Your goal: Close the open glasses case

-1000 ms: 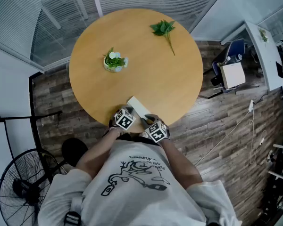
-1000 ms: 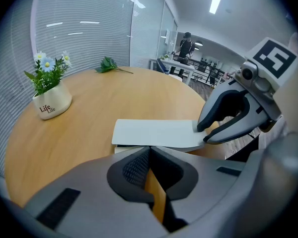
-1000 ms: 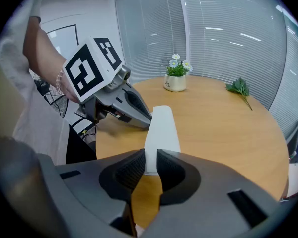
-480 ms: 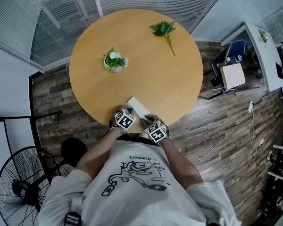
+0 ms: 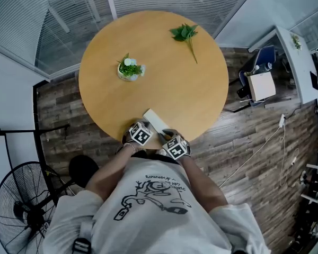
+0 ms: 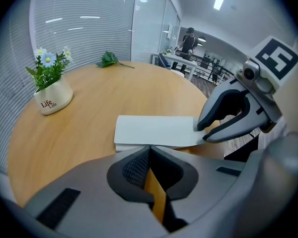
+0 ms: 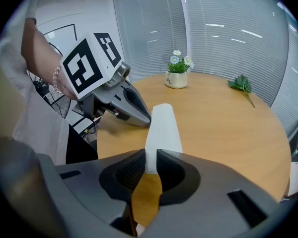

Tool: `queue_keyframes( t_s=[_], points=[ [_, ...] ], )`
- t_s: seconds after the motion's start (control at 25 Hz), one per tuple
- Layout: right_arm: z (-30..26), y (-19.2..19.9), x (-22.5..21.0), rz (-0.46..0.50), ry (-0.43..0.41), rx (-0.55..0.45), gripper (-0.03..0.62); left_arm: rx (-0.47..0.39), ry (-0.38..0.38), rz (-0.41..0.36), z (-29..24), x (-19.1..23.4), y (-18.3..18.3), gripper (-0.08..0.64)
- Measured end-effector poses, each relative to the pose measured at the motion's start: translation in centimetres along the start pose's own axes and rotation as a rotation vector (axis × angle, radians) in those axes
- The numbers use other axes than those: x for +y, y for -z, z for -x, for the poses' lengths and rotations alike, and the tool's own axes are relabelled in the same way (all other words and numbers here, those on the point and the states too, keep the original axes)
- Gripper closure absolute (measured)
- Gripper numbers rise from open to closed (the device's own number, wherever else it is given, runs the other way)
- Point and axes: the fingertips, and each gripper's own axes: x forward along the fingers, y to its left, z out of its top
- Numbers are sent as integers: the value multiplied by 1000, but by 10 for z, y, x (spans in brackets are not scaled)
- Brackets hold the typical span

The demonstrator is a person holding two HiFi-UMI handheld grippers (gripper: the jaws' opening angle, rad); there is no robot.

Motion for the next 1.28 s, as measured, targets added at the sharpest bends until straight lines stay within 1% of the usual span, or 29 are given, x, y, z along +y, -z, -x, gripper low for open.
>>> queue_keyframes(
  t_s=[0.36, 0.6, 0.68, 0.84, 1.12, 1.28],
  points=[
    [2, -5, -3, -38, 1, -39, 517, -14, -2, 13, 8, 2, 1, 540],
    [12, -15, -10, -108, 10, -82, 525, -32, -27, 60, 14, 11, 8, 540],
    [15, -17, -15, -124, 18, -96, 526, -45, -27, 87, 18, 12, 6, 540],
    [24, -23, -23, -167, 27, -129, 529, -89, -22, 146, 32, 10, -2, 540],
    [43, -37, -40, -226, 55, -184, 538, -198, -38, 175, 60, 15, -30, 540],
    [58, -50, -53, -266, 80, -227, 544, -257, -32, 197, 82, 15, -48, 540]
  ],
)
